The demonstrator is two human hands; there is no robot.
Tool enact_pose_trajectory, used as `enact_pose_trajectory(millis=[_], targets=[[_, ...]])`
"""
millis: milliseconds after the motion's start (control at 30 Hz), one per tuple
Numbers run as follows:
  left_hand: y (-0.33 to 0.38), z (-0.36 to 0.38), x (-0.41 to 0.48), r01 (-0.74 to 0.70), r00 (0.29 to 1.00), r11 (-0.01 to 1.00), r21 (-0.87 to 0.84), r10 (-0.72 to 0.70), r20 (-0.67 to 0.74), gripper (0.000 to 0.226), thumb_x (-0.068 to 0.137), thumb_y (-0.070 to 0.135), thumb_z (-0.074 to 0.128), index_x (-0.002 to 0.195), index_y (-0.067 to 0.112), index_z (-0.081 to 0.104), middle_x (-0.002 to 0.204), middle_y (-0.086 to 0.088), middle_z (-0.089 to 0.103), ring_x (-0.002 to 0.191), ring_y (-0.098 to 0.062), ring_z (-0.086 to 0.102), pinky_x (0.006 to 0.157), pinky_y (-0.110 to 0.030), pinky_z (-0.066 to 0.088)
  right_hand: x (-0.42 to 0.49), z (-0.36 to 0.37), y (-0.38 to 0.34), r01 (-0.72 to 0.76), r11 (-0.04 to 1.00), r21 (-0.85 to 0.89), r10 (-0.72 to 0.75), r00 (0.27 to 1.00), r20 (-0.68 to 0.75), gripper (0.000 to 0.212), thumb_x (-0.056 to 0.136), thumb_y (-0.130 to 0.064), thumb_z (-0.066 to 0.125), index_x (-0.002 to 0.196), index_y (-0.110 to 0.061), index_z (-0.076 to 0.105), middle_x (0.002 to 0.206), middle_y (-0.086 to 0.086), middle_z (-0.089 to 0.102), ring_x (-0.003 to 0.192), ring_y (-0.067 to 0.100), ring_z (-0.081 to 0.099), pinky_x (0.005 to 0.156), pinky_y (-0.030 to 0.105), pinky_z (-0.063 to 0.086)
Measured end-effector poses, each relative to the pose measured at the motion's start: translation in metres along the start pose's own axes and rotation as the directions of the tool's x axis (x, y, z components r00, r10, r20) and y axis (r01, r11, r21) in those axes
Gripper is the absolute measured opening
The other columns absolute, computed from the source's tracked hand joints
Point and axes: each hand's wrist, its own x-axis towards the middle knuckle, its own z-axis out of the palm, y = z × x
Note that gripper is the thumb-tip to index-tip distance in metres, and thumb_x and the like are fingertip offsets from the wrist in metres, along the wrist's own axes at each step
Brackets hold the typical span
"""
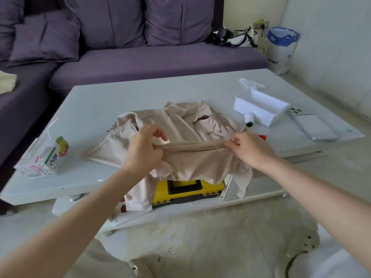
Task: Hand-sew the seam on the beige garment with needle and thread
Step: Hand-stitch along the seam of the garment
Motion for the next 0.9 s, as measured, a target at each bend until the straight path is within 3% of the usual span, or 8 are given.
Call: enact_pose_trajectory(millis=[133,267,367,433,533,633,767,900], targets=[[0.007,0.002,0.029,-0.169,0.98,0.984,0.054,0.174,-0.097,0.043,0.062,-0.028,0.034,0.075,0.01,0.052,0.082,0.008,0.049,0.075,-0.002,0.047,0.061,-0.01,0.037,0.021,-0.003,0.007,-0.046,0.999,0.023,0.048,0.994,-0.099,0.034,0.095,-0.031,0.054,0.065,-0.015,0.048,0.059,0.002,0.052,0.059,0.022,0.053,0.056,0.034,0.038],[-0.004,0.023,0.046,-0.269,0.959,0.943,0.194,0.245,0.139,0.04,0.065,-0.024,0.037,0.078,0.01,0.054,0.092,-0.003,0.05,0.083,-0.023,0.049,0.068,-0.022,0.037,0.028,-0.004,0.01,-0.094,0.996,-0.009,0.093,0.992,-0.085,0.039,0.096,-0.026,0.051,0.062,-0.019,0.035,0.062,0.0,0.045,0.059,0.019,0.045,0.054,0.031,0.031],[-0.013,0.038,0.05,-0.299,0.943,0.83,0.471,0.18,0.281,0.038,0.08,-0.008,0.043,0.105,0.012,0.062,0.113,-0.006,0.052,0.108,-0.027,0.045,0.091,-0.031,0.033,0.027,-0.002,0.017,-0.162,0.985,-0.054,0.161,0.987,-0.022,0.032,0.097,-0.024,0.049,0.066,-0.014,0.047,0.067,0.004,0.051,0.067,0.027,0.054,0.062,0.034,0.041],[-0.012,0.039,0.048,-0.217,0.976,0.794,0.567,0.168,0.137,0.042,0.083,-0.004,0.044,0.121,0.01,0.055,0.12,-0.01,0.05,0.111,-0.03,0.043,0.093,-0.033,0.027,0.028,0.001,0.022,-0.181,0.981,-0.067,0.181,0.983,-0.012,0.019,0.094,-0.021,0.048,0.078,-0.012,0.053,0.072,0.003,0.052,0.074,0.03,0.057,0.069,0.036,0.046],[0.007,0.027,0.038,-0.116,0.98,0.931,0.347,0.165,-0.115,0.038,0.086,-0.002,0.047,0.123,0.005,0.046,0.111,-0.009,0.048,0.09,-0.025,0.05,0.072,-0.034,0.04,0.031,0.001,0.018,-0.161,0.987,0.021,0.162,0.984,-0.08,0.012,0.094,-0.019,0.046,0.104,-0.014,0.046,0.094,-0.001,0.051,0.08,0.021,0.05,0.074,0.036,0.045],[0.019,0.021,0.026,-0.137,0.989,0.979,0.153,0.145,-0.039,0.027,0.094,0.009,0.046,0.12,0.01,0.042,0.102,0.001,0.048,0.067,-0.011,0.05,0.053,-0.03,0.04,0.035,-0.005,0.003,-0.086,0.992,0.093,0.103,0.974,-0.2,0.021,0.095,-0.017,0.045,0.116,-0.013,0.045,0.115,0.004,0.049,0.094,0.021,0.049,0.077,0.029,0.035],[0.008,0.034,0.013,-0.112,0.984,0.932,0.343,0.056,0.171,0.042,0.092,0.035,0.054,0.126,0.015,0.038,0.12,0.001,0.045,0.11,-0.015,0.048,0.082,-0.024,0.042,0.028,-0.006,-0.018,-0.04,0.997,0.059,0.045,0.996,-0.082,0.026,0.096,-0.03,0.047,0.12,-0.019,0.045,0.118,-0.005,0.048,0.095,0.013,0.047,0.074,0.014,0.039],[-0.01,0.039,0.002,-0.185,0.977,0.813,0.552,0.091,0.192,0.045,0.075,0.039,0.071,0.104,0.011,0.051,0.097,-0.003,0.052,0.091,-0.024,0.052,0.08,-0.034,0.043,0.022,0.017,-0.023,0.011,0.996,0.086,-0.012,1.0,0.008,0.03,0.091,-0.034,0.058,0.115,-0.018,0.05,0.103,-0.007,0.053,0.097,0.012,0.053,0.071,0.014,0.036]])
